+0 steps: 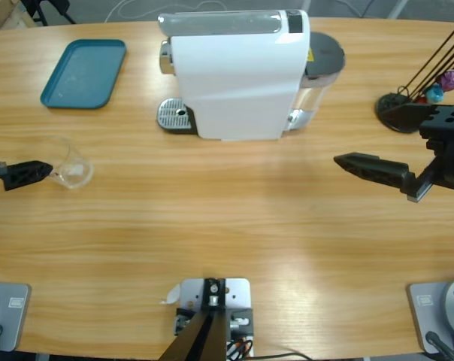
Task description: Pour coffee
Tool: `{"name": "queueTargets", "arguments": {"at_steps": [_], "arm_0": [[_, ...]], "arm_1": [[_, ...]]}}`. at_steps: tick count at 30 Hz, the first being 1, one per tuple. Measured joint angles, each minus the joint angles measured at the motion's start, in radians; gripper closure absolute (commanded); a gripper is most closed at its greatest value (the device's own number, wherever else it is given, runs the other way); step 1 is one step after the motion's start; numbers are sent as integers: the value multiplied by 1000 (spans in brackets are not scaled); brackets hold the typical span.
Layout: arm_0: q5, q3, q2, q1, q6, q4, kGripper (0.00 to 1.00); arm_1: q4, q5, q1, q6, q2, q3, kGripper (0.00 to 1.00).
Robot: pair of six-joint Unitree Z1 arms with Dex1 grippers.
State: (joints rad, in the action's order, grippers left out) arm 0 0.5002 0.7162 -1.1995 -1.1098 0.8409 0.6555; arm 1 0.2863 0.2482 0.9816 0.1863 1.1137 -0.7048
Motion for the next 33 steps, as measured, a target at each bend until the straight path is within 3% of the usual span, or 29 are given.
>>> {"name": "queueTargets", "arguments": {"at_steps": [7, 19, 33], "arm_0": [[99, -48, -61, -43, -4, -123, 0], [167, -67, -164, -44, 50, -175, 0], [224, -189, -167, -88, 77, -355, 0]], "arm_1": [[2, 13, 0, 1, 0, 1, 0], [23, 43, 0, 13, 7, 3, 0], [29, 48, 0, 13, 8, 3, 0]]}}
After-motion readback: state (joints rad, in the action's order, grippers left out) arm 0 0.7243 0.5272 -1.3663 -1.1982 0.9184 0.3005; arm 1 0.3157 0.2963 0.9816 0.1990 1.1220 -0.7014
